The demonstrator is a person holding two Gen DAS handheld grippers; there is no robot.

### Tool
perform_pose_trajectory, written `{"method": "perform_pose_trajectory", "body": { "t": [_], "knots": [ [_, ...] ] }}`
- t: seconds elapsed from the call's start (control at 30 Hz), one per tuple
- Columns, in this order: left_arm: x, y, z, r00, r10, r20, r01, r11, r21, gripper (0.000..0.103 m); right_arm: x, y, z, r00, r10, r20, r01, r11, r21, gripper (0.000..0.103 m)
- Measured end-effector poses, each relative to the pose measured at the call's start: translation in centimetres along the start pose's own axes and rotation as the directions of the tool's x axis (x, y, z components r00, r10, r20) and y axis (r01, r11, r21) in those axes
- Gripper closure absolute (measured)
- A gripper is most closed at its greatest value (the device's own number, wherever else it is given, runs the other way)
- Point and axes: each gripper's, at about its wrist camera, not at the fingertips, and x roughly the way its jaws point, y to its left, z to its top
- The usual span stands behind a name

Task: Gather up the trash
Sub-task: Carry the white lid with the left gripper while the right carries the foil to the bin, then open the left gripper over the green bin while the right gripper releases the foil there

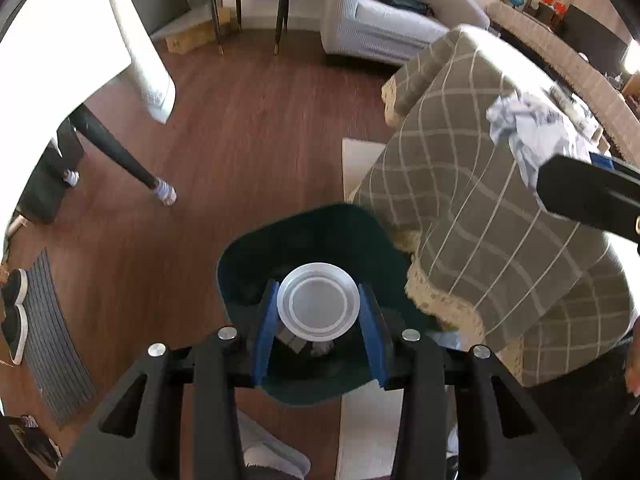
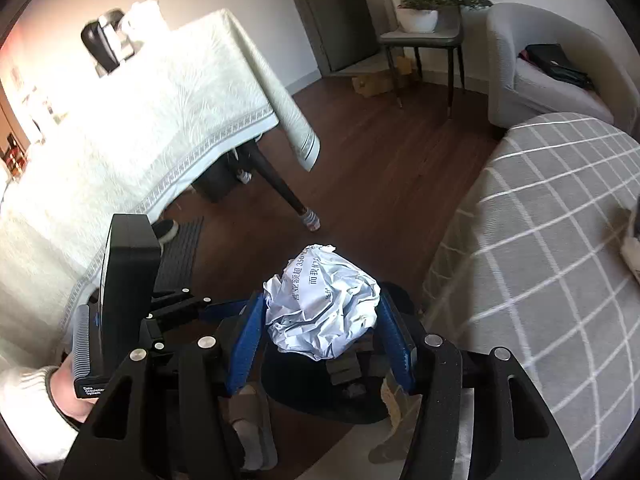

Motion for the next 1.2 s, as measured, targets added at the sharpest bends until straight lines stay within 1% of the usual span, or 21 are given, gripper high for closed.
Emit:
{"method": "perform_pose_trajectory", "body": {
  "t": [0.1, 0.27, 0.3, 0.33, 0.37, 0.5, 0.57, 0.63, 0.7, 0.73, 0.8, 0.87, 0.93, 1.03, 1.2],
  "knots": [
    [0.4, 0.6, -0.9, 1.000, -0.003, -0.027, 0.003, 1.000, -0.008, 0.061, 1.2, 0.6, 0.0, 1.000, -0.021, -0.023, 0.021, 1.000, -0.015, 0.046],
    [0.8, 1.2, -1.6, 0.999, -0.015, -0.048, 0.015, 1.000, -0.004, 0.060, 3.0, 1.4, -0.1, 0.997, -0.051, -0.061, 0.049, 0.998, -0.036, 0.047],
    [1.0, 1.4, -1.3, 0.999, -0.015, -0.049, 0.015, 1.000, -0.005, 0.059, 3.3, 1.6, -0.1, 0.996, -0.056, -0.069, 0.054, 0.998, -0.040, 0.046],
    [0.8, 1.5, -1.3, 0.999, -0.012, -0.046, 0.012, 1.000, -0.004, 0.053, 3.7, 1.9, -0.2, 0.995, -0.060, -0.076, 0.057, 0.997, -0.044, 0.047],
    [0.6, 1.7, -1.3, 0.999, -0.004, -0.034, 0.004, 1.000, -0.005, 0.051, 4.0, 2.0, -0.2, 0.994, -0.064, -0.084, 0.060, 0.997, -0.048, 0.047],
    [-0.7, 2.5, -1.3, 1.000, 0.012, 0.023, -0.011, 1.000, -0.016, 0.046, 5.7, 2.8, -0.4, 0.990, -0.072, -0.121, 0.065, 0.996, -0.061, 0.047],
    [-1.4, 3.2, -1.2, 0.998, 0.028, 0.052, -0.027, 0.999, -0.027, 0.046, 6.3, 3.1, -0.4, 0.988, -0.075, -0.134, 0.066, 0.996, -0.067, 0.047],
    [-2.1, 3.6, -1.2, 0.997, 0.028, 0.078, -0.026, 0.999, -0.037, 0.046, 7.1, 3.4, -0.6, 0.986, -0.073, -0.150, 0.064, 0.996, -0.067, 0.047],
    [-3.0, 3.9, -1.3, 0.994, 0.044, 0.095, -0.041, 0.999, -0.034, 0.045, 7.7, 3.4, -0.5, 0.986, -0.053, -0.158, 0.047, 0.998, -0.040, 0.047],
    [-3.3, 4.0, -1.4, 0.994, 0.051, 0.101, -0.048, 0.998, -0.029, 0.045, 7.8, 3.2, -0.6, 0.987, -0.040, -0.155, 0.037, 0.999, -0.021, 0.047],
    [-4.0, 4.2, -1.5, 0.992, 0.046, 0.117, -0.043, 0.999, -0.028, 0.045, 7.1, 3.0, -0.1, 0.996, -0.003, -0.094, 0.005, 1.000, 0.022, 0.047],
    [-4.6, 4.9, -1.6, 0.991, 0.052, 0.124, -0.046, 0.998, -0.049, 0.045, 6.9, 2.9, 0.3, 0.997, -0.011, -0.074, 0.014, 0.999, 0.033, 0.047],
    [-5.0, 5.7, -1.7, 0.991, 0.060, 0.123, -0.052, 0.996, -0.068, 0.047, 7.3, 2.7, 0.2, 0.995, -0.029, -0.093, 0.033, 0.999, 0.039, 0.047],
    [-6.1, 6.4, -1.8, 0.988, 0.058, 0.142, -0.046, 0.996, -0.082, 0.050, 8.7, 2.6, -0.2, 0.987, -0.064, -0.146, 0.070, 0.997, 0.032, 0.046],
    [-8.5, 7.0, -1.9, 0.979, 0.045, 0.198, -0.023, 0.994, -0.110, 0.057, 11.2, 3.1, -1.0, 0.967, -0.105, -0.231, 0.105, 0.994, -0.012, 0.046]
  ]
}}
